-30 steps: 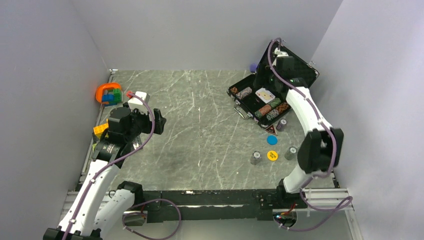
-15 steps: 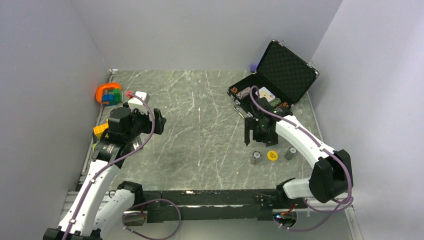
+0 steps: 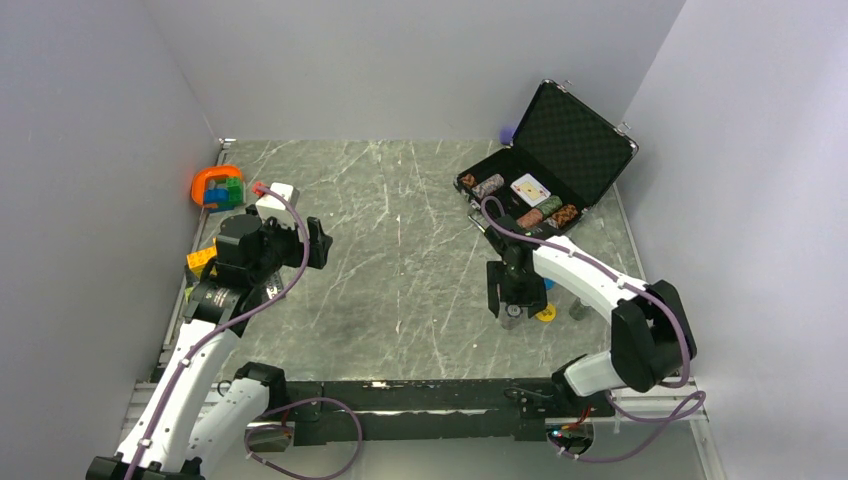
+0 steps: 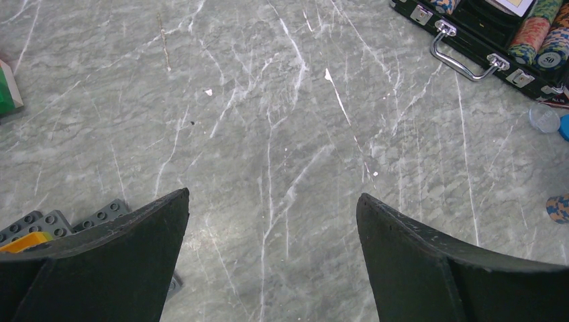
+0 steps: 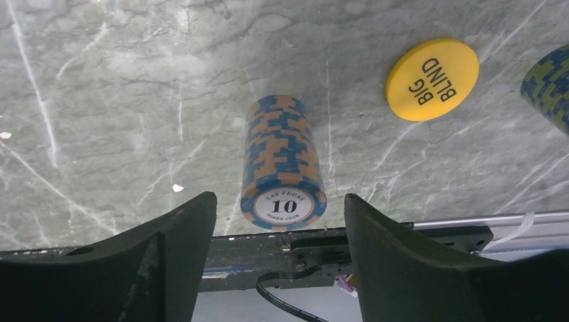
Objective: Pack up texas hold em set
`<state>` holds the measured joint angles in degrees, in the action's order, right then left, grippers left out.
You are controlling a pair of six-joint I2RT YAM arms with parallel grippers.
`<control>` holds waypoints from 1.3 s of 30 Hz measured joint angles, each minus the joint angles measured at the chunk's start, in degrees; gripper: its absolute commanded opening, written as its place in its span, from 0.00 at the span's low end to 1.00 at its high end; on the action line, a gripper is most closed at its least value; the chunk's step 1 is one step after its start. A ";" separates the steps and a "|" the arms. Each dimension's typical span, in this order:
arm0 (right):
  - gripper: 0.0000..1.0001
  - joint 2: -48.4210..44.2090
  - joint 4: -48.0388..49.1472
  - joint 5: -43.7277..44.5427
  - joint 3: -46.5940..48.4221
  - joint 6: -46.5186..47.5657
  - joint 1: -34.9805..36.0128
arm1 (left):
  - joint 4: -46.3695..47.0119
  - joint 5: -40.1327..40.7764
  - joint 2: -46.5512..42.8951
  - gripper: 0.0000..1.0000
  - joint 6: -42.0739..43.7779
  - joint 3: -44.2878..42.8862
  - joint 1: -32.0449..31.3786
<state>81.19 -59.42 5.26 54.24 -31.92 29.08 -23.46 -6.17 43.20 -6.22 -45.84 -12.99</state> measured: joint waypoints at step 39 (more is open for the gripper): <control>0.00 12.28 31.36 41.86 22.51 -6.99 0.35 | -0.02 0.00 -0.24 0.98 0.00 0.00 0.00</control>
<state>93.47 -28.05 47.11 76.75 -38.92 29.43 -23.49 -6.17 42.96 -6.22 -45.84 -12.99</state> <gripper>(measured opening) 0.470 0.985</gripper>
